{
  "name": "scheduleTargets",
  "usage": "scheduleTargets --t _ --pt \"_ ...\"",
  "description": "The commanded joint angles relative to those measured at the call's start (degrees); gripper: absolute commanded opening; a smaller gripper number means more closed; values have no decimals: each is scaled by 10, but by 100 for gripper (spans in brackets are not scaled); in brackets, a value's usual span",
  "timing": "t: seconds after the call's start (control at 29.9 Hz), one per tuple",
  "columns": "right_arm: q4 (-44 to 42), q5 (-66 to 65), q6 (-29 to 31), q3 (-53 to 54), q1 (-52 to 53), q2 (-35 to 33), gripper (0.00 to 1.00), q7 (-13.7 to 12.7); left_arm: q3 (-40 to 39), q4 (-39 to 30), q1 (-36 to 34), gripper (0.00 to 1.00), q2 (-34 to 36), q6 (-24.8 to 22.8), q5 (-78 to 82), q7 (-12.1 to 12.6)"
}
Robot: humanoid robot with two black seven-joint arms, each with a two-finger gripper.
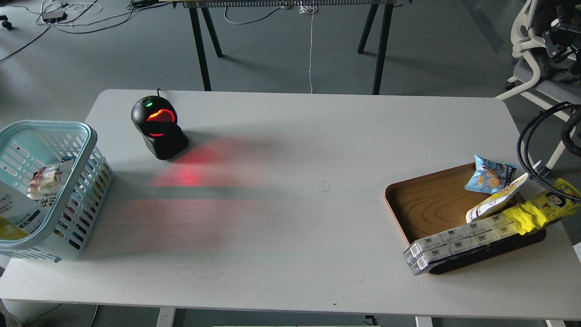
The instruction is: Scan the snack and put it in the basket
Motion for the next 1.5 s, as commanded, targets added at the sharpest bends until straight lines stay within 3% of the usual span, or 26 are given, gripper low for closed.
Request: scheduleTargets --t 0.0,0.27,0.33,0.4,0.47,0.64,0.77,0.94,1.47 --pt "1 -3 0 -1 12 0 100 -3 -50 63 0 82 -92 -8 -49 0" --pt "-2 -1 0 5 29 3 99 -17 -138 209 -12 83 -269 -78 -215 6" --pt "-3 0 0 8 29 8 99 -17 -166 241 -12 86 -302 -85 -261 34" --pt "-4 0 0 8 33 15 99 -19 -181 271 -12 94 -326 -113 -305 72" --pt "-7 4 0 9 40 29 99 -28 -182 315 -11 94 -350 -146 -349 102" --pt "-24 6 0 24 57 70 99 -61 -186 408 -12 95 -424 -174 -449 121" --pt "-25 6 0 53 56 101 99 -82 -187 415 -2 97 -438 -174 -537 138" --pt "-21 11 0 62 41 127 99 -83 -189 413 41 98 -440 -174 -629 140" --pt "28 34 0 68 -13 143 99 -75 -192 409 58 99 -435 -174 -633 133"
